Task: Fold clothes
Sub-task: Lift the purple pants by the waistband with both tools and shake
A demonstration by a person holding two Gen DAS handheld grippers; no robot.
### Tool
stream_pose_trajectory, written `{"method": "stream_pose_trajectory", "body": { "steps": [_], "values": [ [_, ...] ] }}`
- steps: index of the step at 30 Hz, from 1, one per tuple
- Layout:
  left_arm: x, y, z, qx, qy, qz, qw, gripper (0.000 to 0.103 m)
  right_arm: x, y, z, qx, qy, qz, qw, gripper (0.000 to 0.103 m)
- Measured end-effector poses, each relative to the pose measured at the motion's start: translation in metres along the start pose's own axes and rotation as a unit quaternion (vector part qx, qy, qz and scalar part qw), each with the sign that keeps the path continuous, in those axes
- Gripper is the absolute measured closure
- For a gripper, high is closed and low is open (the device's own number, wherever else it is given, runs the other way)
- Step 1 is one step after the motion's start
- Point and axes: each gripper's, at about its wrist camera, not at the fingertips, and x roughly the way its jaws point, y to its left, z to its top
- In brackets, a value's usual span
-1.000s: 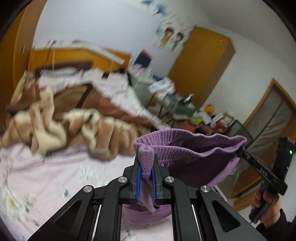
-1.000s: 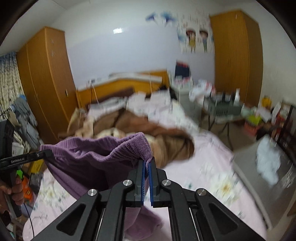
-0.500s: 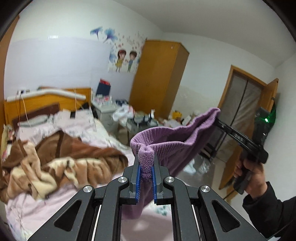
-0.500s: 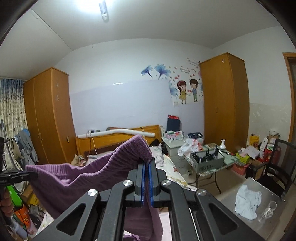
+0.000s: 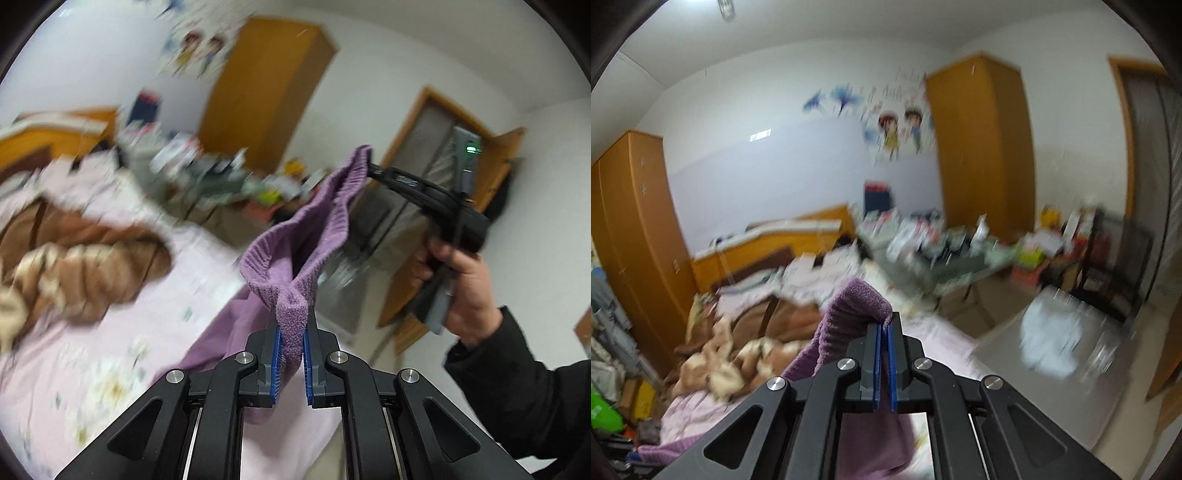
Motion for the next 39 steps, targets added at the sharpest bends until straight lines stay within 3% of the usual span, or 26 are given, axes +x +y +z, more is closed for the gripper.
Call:
{"method": "stream_pose_trajectory", "body": {
  "steps": [2, 5, 7, 10, 13, 17, 21, 23, 26, 30, 39],
  "values": [
    [-0.017, -0.023, 0.020, 0.018, -0.036, -0.026, 0.9988, 0.093, -0.018, 0.002, 0.047, -0.018, -0.036, 0.000, 0.999, 0.099],
    [-0.046, -0.036, 0.038, 0.025, -0.077, -0.036, 0.9961, 0.093, -0.038, 0.031, 0.097, -0.061, -0.076, 0.016, 0.995, 0.099],
    [-0.061, -0.029, 0.032, 0.011, -0.085, -0.022, 0.9960, 0.093, -0.034, 0.063, 0.113, -0.082, -0.083, 0.045, 0.992, 0.099],
    [-0.070, -0.002, 0.007, -0.031, -0.076, 0.039, 0.9959, 0.093, -0.003, 0.119, 0.098, -0.116, -0.054, 0.090, 0.988, 0.099],
    [-0.071, 0.046, -0.044, -0.108, -0.040, 0.114, 0.9868, 0.093, 0.050, 0.175, 0.042, -0.136, 0.010, 0.138, 0.981, 0.099],
    [-0.075, 0.114, -0.132, -0.213, 0.013, 0.205, 0.9553, 0.093, 0.121, 0.245, -0.076, -0.165, 0.117, 0.182, 0.962, 0.099],
    [-0.080, 0.177, -0.232, -0.294, 0.055, 0.250, 0.9208, 0.093, 0.169, 0.308, -0.201, -0.189, 0.206, 0.227, 0.933, 0.099],
    [-0.086, 0.201, -0.278, -0.327, 0.068, 0.263, 0.9052, 0.093, 0.181, 0.335, -0.247, -0.203, 0.233, 0.242, 0.920, 0.099],
    [-0.102, 0.225, -0.318, -0.354, 0.072, 0.280, 0.8896, 0.093, 0.195, 0.374, -0.309, -0.226, 0.266, 0.259, 0.901, 0.099],
    [-0.126, 0.255, -0.367, -0.385, 0.076, 0.301, 0.8689, 0.093, 0.200, 0.423, -0.361, -0.254, 0.284, 0.276, 0.882, 0.099],
    [-0.176, 0.339, -0.415, -0.404, 0.057, 0.354, 0.8412, 0.093, 0.201, 0.525, -0.397, -0.288, 0.277, 0.311, 0.862, 0.099]
  ]
}}
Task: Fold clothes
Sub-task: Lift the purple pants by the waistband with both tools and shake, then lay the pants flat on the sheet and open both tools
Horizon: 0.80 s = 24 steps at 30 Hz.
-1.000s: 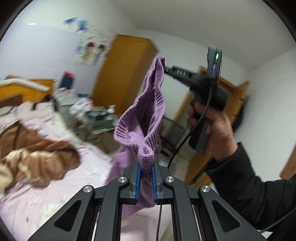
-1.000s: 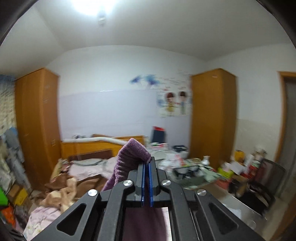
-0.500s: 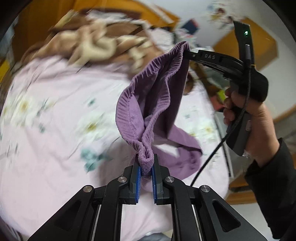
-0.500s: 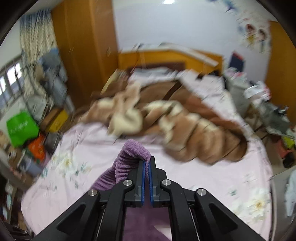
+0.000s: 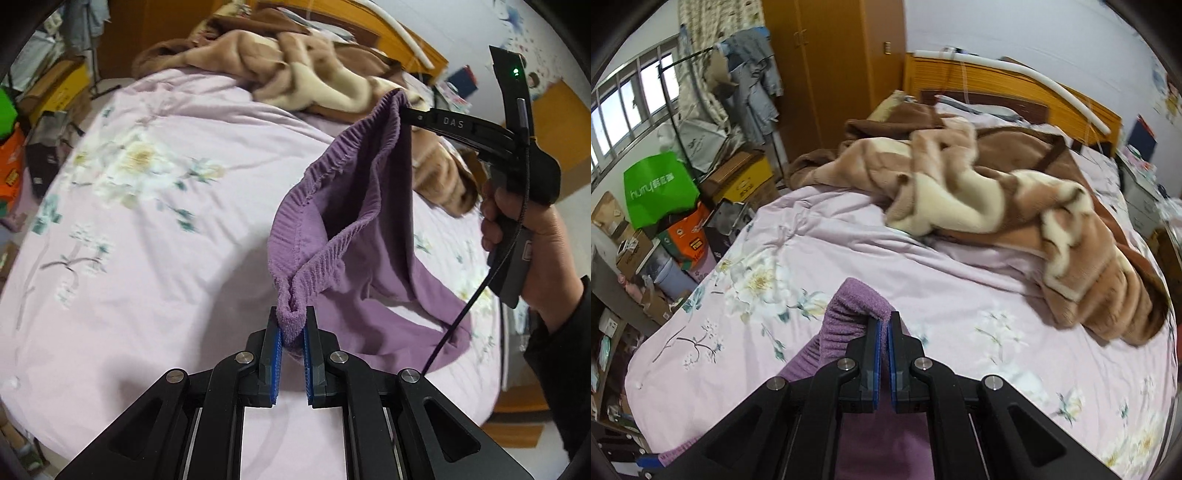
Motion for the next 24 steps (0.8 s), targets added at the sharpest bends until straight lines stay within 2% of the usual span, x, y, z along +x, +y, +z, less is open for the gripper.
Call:
{"method": "stream_pose_trajectory", "body": {
  "steps": [6, 12, 15, 18, 20, 24],
  "values": [
    [0.026, 0.047, 0.009, -0.005, -0.001, 0.022, 0.9997, 0.093, 0.052, 0.038, 0.016, -0.016, 0.009, 0.011, 1.000, 0.099],
    [0.074, 0.090, 0.003, -0.024, 0.016, 0.034, 0.9990, 0.093, 0.124, 0.070, 0.004, -0.025, 0.040, 0.022, 0.999, 0.099],
    [0.098, 0.111, -0.006, -0.035, 0.029, 0.038, 0.9983, 0.093, 0.164, 0.080, -0.008, -0.028, 0.063, 0.032, 0.997, 0.099],
    [0.130, 0.135, -0.017, -0.054, 0.055, 0.033, 0.9964, 0.093, 0.212, 0.087, -0.026, -0.034, 0.114, 0.040, 0.992, 0.097],
    [0.151, 0.150, -0.025, -0.067, 0.077, 0.028, 0.9944, 0.093, 0.227, 0.085, -0.038, -0.026, 0.131, 0.027, 0.991, 0.093],
    [0.163, 0.168, -0.036, -0.093, 0.094, 0.011, 0.9912, 0.088, 0.213, 0.073, -0.055, 0.001, 0.127, 0.037, 0.991, 0.081]
  ]
}}
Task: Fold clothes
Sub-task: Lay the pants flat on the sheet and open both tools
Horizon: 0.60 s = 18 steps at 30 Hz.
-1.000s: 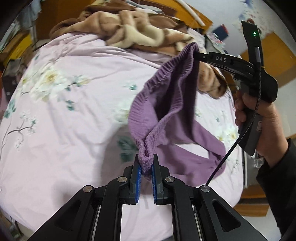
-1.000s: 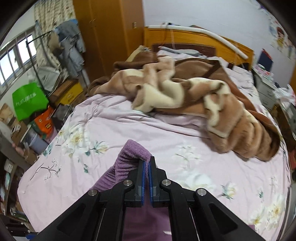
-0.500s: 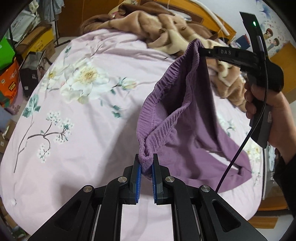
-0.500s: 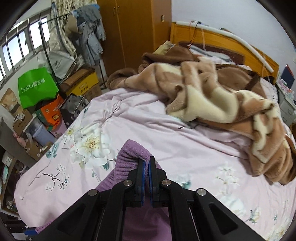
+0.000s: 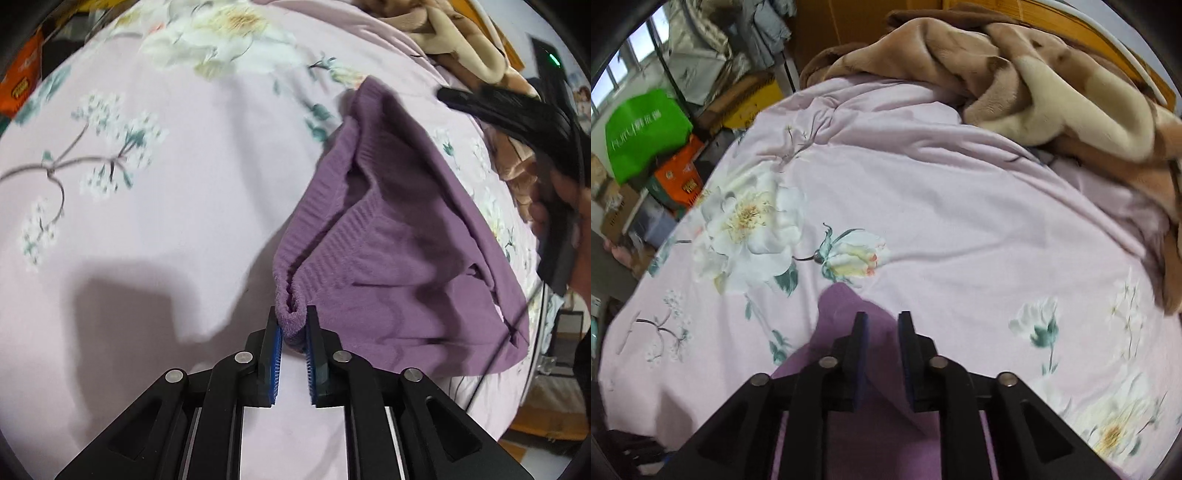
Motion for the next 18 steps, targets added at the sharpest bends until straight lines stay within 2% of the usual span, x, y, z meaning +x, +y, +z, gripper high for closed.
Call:
{"method": "stream_pose_trajectory", "body": {
  "steps": [4, 8, 11, 13, 18],
  "values": [
    [0.001, 0.005, -0.002, -0.008, 0.002, -0.002, 1.0000, 0.076, -0.025, -0.012, -0.038, 0.027, 0.014, 0.017, 0.999, 0.081],
    [0.012, 0.005, -0.002, 0.002, 0.018, 0.001, 0.9998, 0.074, -0.040, -0.020, -0.090, 0.048, 0.045, 0.028, 0.997, 0.081],
    [0.016, 0.008, -0.003, 0.005, 0.017, 0.000, 0.9998, 0.074, -0.037, -0.016, -0.109, 0.034, 0.058, 0.032, 0.997, 0.081],
    [0.021, 0.012, -0.004, -0.006, 0.020, -0.003, 0.9998, 0.067, -0.031, -0.011, -0.105, 0.008, 0.056, 0.023, 0.998, 0.081],
    [0.030, 0.015, 0.001, -0.026, 0.013, -0.012, 0.9995, 0.063, -0.008, 0.001, -0.054, -0.045, 0.018, 0.013, 0.999, 0.078]
  ]
}}
